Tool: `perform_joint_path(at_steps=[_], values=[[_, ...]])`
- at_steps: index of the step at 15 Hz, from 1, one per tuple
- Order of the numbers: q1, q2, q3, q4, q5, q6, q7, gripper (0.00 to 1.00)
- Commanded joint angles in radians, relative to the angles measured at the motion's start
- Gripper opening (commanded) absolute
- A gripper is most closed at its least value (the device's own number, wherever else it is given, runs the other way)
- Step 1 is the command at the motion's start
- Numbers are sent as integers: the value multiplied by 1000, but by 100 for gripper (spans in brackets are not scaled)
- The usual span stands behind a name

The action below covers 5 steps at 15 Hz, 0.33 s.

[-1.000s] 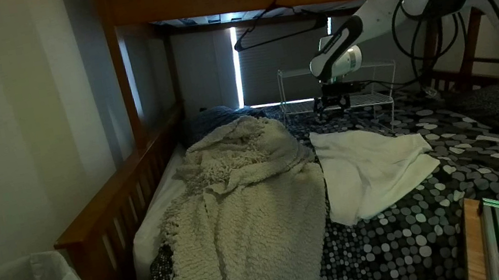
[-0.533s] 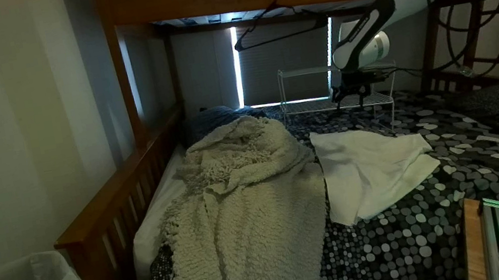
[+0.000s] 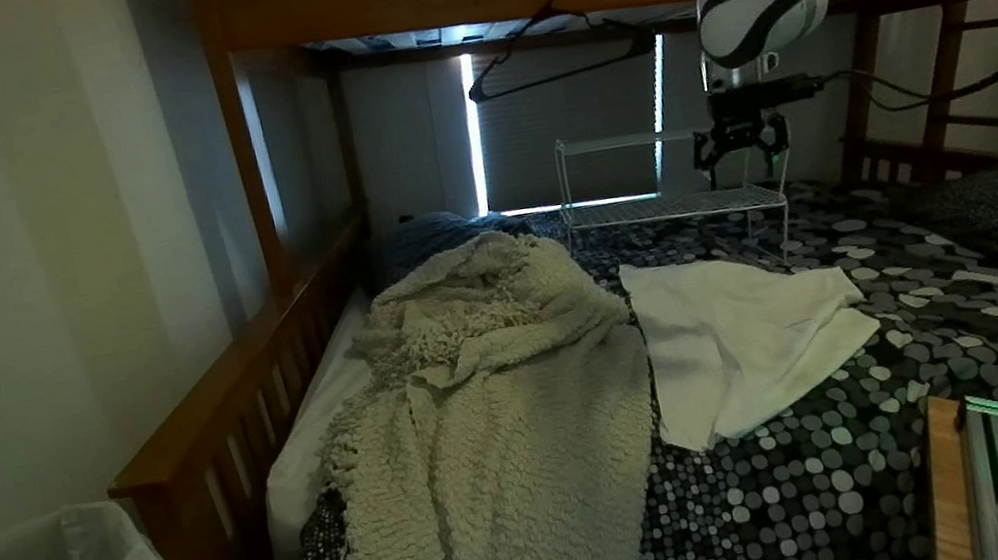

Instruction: Fold and unfold the white pillow case cover

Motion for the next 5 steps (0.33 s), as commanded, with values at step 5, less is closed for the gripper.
perform_joint_path(at_steps=[5], values=[[-48,-2,48,6,5,-10,-4,100]])
